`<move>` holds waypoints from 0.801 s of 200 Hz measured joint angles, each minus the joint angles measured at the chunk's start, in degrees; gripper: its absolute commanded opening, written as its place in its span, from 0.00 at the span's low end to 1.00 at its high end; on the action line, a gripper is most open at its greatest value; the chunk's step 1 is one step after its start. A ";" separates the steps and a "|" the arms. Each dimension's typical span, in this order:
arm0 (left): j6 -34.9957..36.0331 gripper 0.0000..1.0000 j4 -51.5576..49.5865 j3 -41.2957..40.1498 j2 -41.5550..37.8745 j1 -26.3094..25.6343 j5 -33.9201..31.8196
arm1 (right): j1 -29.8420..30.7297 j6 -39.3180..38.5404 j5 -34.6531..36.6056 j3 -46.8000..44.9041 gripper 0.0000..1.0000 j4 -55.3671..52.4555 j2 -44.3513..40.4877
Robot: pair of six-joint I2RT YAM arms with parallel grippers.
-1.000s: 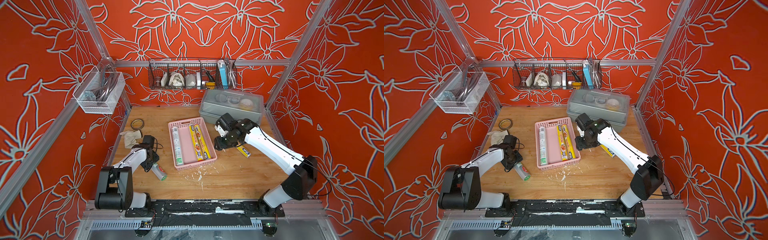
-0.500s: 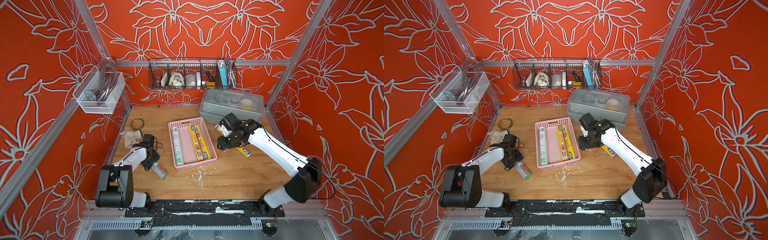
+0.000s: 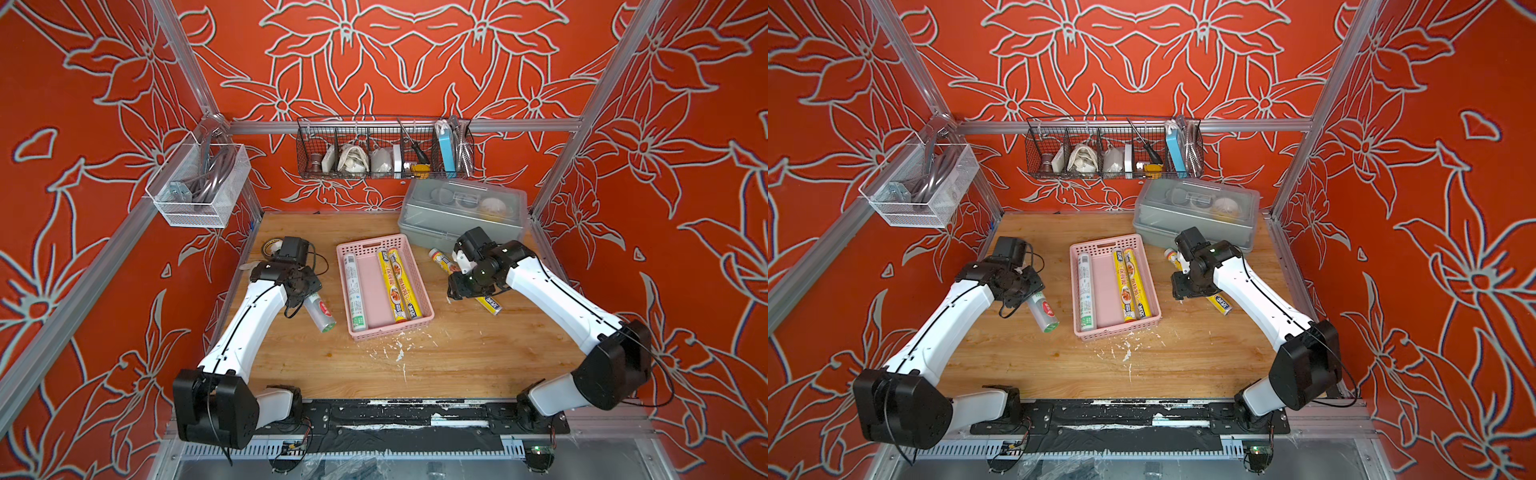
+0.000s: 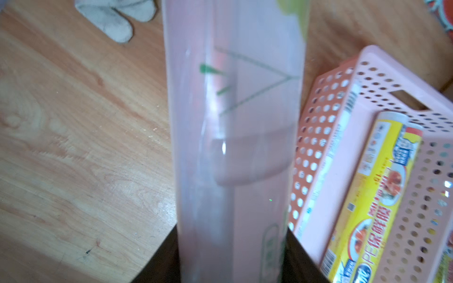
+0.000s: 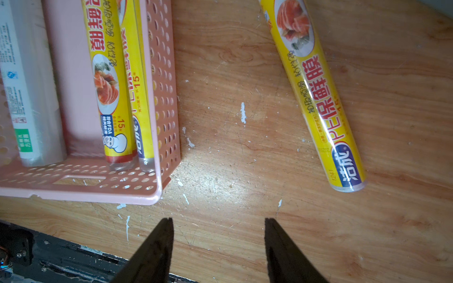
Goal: Put the plastic wrap into the basket
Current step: Pick up the plastic wrap from the center of the board, then place the plastic wrap in the basket.
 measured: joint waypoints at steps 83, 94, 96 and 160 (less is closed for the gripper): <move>2.78 0.31 -6.38 23.10 15.74 -15.47 1.51 | -1.51 -0.92 0.02 -0.48 0.60 0.09 -0.55; 3.08 0.31 -6.47 24.44 17.49 -16.02 2.43 | -1.68 -0.98 0.02 -0.68 0.60 0.07 -0.55; 3.15 0.31 -6.51 24.72 17.88 -16.09 2.56 | -1.70 -1.01 0.02 -0.70 0.60 0.07 -0.55; 4.61 0.31 -7.23 29.88 27.54 -16.85 5.40 | -2.32 -1.11 0.00 -1.75 0.59 0.24 -0.63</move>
